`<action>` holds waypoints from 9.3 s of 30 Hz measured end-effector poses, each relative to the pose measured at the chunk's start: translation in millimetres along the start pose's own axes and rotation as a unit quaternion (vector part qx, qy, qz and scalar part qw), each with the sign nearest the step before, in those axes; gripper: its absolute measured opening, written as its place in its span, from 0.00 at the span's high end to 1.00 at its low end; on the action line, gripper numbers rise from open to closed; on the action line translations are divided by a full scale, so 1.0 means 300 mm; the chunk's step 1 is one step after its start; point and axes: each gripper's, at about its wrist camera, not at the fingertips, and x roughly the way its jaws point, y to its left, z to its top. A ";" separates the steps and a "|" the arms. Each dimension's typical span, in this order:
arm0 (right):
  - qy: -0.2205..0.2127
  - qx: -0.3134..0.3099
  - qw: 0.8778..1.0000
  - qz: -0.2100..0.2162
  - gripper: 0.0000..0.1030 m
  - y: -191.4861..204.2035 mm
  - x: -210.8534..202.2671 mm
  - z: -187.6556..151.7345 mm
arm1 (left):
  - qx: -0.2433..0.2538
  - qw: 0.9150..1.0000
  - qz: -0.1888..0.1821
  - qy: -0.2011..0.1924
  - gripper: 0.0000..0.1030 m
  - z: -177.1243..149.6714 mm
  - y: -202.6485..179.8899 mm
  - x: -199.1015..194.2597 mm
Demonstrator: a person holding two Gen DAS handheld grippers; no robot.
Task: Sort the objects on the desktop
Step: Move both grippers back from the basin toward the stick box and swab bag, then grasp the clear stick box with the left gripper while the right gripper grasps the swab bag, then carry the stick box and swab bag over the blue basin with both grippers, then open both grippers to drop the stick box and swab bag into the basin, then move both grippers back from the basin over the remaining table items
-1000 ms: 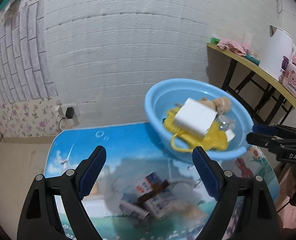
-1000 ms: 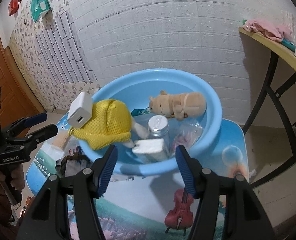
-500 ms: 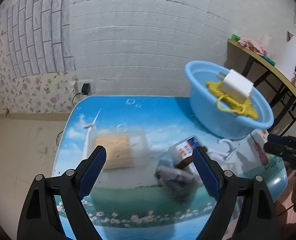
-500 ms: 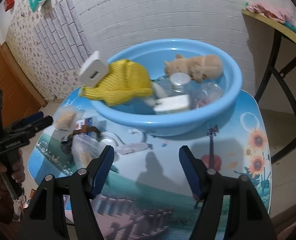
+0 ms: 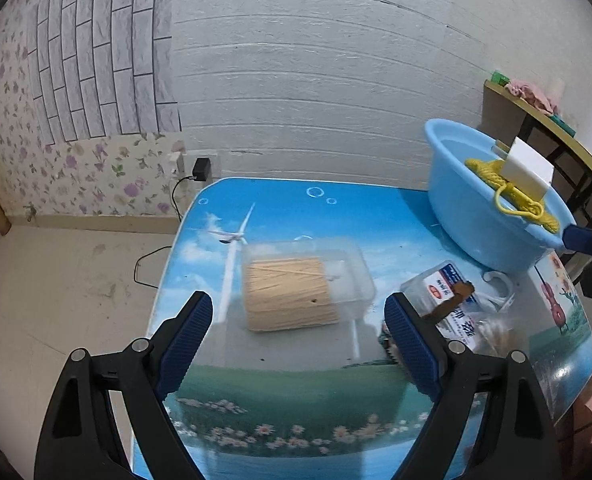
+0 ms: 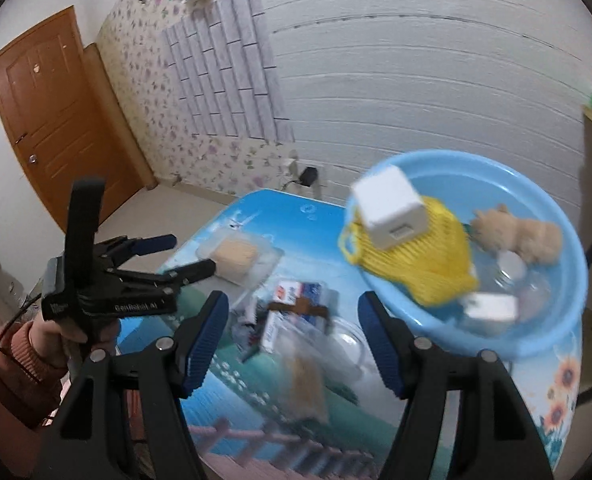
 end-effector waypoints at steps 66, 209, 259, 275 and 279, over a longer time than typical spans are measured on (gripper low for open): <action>-0.044 0.039 0.997 -0.046 0.36 -0.099 -0.026 0.027 | 0.061 0.996 -0.025 0.062 0.25 0.024 -0.007 0.232; -0.056 0.039 0.995 -0.074 0.67 -0.441 -0.119 -0.044 | 0.136 0.987 -0.083 -0.010 0.41 0.353 -0.633 0.062; -0.025 0.118 0.977 -0.178 0.44 -0.331 -0.149 -0.042 | 0.086 0.995 -0.055 -0.011 0.05 0.144 -0.415 -0.063; -0.091 0.098 0.949 -0.287 0.44 -0.086 -0.187 -0.127 | 0.059 0.998 -0.030 0.002 0.05 0.012 -0.303 -0.058; -0.075 0.091 0.974 -0.191 0.44 -0.058 -0.140 -0.140 | 0.053 0.999 -0.005 -0.008 0.05 -0.006 -0.285 -0.057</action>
